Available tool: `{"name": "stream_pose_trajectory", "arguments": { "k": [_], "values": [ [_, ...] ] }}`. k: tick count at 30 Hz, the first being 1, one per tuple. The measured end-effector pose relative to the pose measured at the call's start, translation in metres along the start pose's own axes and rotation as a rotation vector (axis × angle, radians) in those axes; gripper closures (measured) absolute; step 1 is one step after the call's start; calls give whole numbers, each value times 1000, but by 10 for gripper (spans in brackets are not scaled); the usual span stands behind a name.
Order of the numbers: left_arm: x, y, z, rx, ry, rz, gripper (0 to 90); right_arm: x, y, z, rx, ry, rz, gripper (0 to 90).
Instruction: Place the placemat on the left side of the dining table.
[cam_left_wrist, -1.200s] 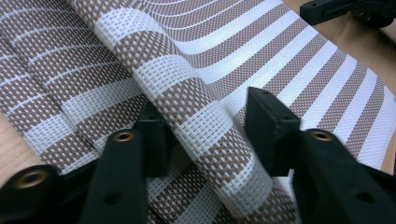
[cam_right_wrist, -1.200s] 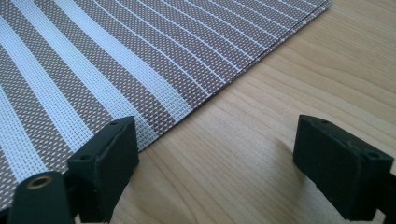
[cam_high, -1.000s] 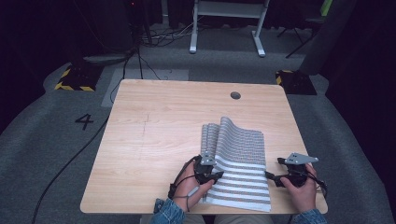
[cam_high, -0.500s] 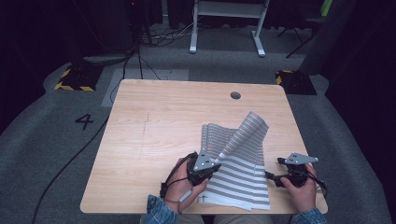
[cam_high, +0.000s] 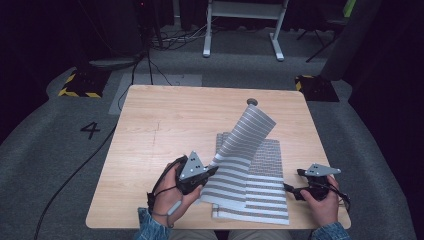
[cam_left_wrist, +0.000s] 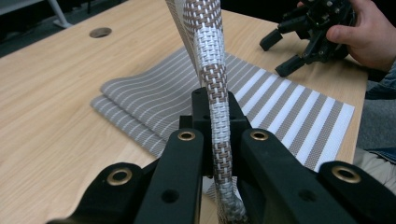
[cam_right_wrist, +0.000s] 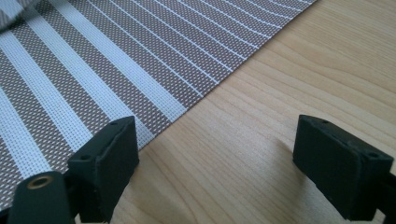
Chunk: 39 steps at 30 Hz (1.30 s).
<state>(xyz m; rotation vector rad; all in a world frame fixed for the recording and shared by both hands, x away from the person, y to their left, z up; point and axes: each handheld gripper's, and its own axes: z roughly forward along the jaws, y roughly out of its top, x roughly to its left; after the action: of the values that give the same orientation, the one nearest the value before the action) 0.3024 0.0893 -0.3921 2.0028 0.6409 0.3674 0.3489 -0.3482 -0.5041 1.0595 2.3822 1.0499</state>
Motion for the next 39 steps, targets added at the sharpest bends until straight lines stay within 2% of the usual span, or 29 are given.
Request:
{"name": "stream_pose_trajectory", "arguments": {
  "k": [6,8,12,23,32,39],
  "values": [
    [11,0,-20,-37,45,-23,886,0,0,1,-5,0,1,143],
    [15,0,-28,-46,74,-22,886,0,0,1,-5,0,1,143],
    [20,-2,-40,-46,121,-22,885,0,0,0,-1,0,-1,143],
    [34,-11,-63,-9,171,-48,885,0,0,0,-3,0,-5,143],
    [44,-21,-71,27,205,-63,885,0,0,0,-2,1,-1,143],
    [58,-33,-70,49,219,-84,884,0,0,0,-2,1,-2,143]
  ]
}}
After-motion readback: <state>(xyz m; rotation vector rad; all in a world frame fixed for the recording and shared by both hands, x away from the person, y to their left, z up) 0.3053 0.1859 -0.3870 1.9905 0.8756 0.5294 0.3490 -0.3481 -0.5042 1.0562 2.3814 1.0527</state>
